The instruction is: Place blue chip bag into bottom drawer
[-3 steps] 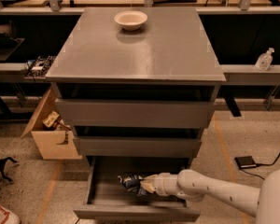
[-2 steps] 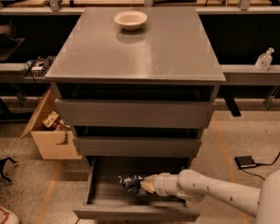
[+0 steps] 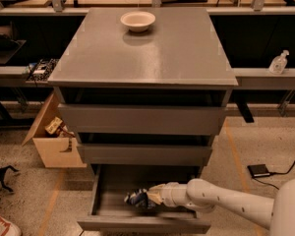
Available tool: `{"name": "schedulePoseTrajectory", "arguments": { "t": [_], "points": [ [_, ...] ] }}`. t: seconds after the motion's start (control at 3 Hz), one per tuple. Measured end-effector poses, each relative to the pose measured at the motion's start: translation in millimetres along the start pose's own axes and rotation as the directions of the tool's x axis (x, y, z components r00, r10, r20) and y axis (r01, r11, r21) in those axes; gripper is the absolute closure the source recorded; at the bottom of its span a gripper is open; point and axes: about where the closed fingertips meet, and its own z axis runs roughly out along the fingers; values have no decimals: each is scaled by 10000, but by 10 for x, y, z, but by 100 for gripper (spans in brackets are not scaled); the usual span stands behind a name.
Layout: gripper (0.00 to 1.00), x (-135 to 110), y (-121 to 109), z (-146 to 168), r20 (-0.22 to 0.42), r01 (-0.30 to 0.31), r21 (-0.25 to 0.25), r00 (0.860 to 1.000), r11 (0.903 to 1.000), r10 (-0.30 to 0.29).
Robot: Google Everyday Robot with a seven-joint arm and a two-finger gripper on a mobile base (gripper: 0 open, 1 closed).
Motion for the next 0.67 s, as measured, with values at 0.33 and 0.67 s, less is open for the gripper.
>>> {"name": "schedulePoseTrajectory", "arguments": {
  "t": [0.33, 0.67],
  "points": [
    [5, -24, 5, -80, 191, 12, -143, 9998, 9999, -9],
    [0, -87, -338, -543, 613, -66, 606, 9981, 9981, 29]
  ]
}}
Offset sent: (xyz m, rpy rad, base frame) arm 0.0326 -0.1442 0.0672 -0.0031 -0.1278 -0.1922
